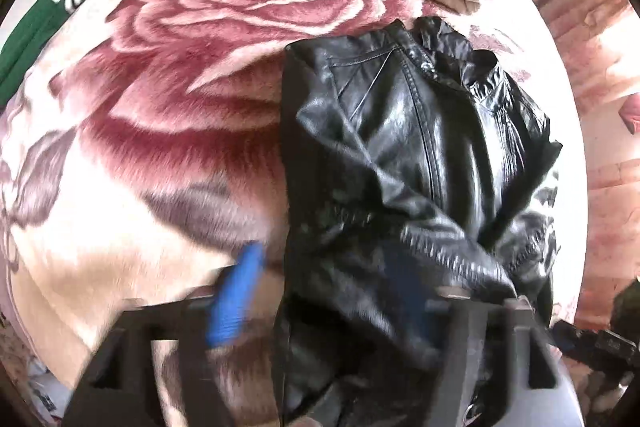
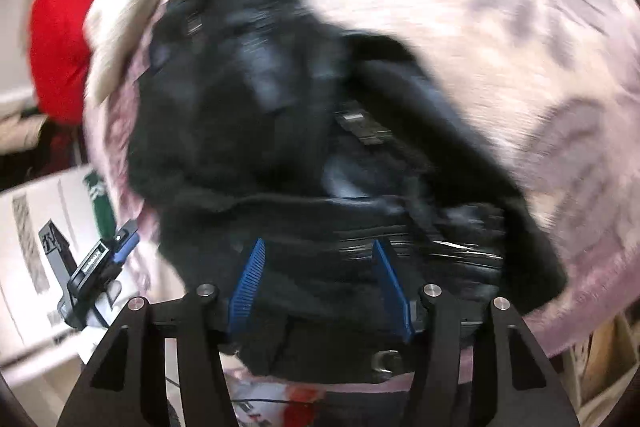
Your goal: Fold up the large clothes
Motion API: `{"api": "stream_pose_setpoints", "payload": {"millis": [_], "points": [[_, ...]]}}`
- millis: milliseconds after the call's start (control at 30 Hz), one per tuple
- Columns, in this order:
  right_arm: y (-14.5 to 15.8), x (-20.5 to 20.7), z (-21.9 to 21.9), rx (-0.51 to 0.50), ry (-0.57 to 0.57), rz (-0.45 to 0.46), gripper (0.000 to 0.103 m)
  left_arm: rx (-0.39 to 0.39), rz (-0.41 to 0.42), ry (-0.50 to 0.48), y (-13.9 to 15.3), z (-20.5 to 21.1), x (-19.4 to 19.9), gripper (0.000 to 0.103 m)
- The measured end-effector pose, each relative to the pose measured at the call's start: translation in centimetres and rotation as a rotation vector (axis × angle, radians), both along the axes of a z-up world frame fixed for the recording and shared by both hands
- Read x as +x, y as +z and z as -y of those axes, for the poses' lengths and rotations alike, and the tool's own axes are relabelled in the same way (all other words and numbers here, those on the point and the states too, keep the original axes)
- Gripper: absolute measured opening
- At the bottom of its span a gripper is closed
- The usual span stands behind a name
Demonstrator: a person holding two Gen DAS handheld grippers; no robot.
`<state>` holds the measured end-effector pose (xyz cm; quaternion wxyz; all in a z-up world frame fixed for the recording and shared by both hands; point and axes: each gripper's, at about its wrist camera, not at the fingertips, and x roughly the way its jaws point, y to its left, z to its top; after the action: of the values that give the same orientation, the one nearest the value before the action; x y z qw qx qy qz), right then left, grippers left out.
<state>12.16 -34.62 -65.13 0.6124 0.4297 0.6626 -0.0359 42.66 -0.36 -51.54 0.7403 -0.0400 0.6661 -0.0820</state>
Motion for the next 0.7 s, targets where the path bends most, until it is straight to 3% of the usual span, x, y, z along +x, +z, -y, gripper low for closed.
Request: {"api": "stream_pose_setpoints", "payload": {"millis": [133, 233, 267, 400, 567, 667, 700], "points": [[-2.9, 2.5, -3.1, -0.071, 0.069, 0.024, 0.058, 0.071, -0.056, 0.001, -2.4, -0.9, -2.2, 0.087], [-5.5, 2.6, -4.7, -0.116, 0.13, -0.075, 0.062, 0.075, -0.13, 0.044, -3.8, -2.9, -5.0, 0.087], [-5.1, 2.8, -4.8, -0.111, 0.133, -0.074, 0.067, 0.069, -0.138, 0.057, -3.9, -3.4, -5.8, 0.087], [-2.1, 1.4, -3.4, -0.019, 0.082, -0.028, 0.067, 0.059, -0.201, 0.081, -4.4, -4.6, -10.9, 0.087], [1.2, -3.7, 1.8, -0.103, -0.055, -0.055, 0.067, 0.059, -0.226, 0.089, -5.5, -5.2, -15.7, 0.086], [1.7, -7.5, 5.4, -0.188, -0.115, -0.105, 0.067, -0.015, -0.199, 0.116, -5.5, -5.7, -17.1, 0.074], [1.1, -8.9, 6.4, -0.216, -0.116, -0.138, 0.067, -0.029, -0.196, 0.117, -5.5, -5.7, -17.3, 0.062]]}}
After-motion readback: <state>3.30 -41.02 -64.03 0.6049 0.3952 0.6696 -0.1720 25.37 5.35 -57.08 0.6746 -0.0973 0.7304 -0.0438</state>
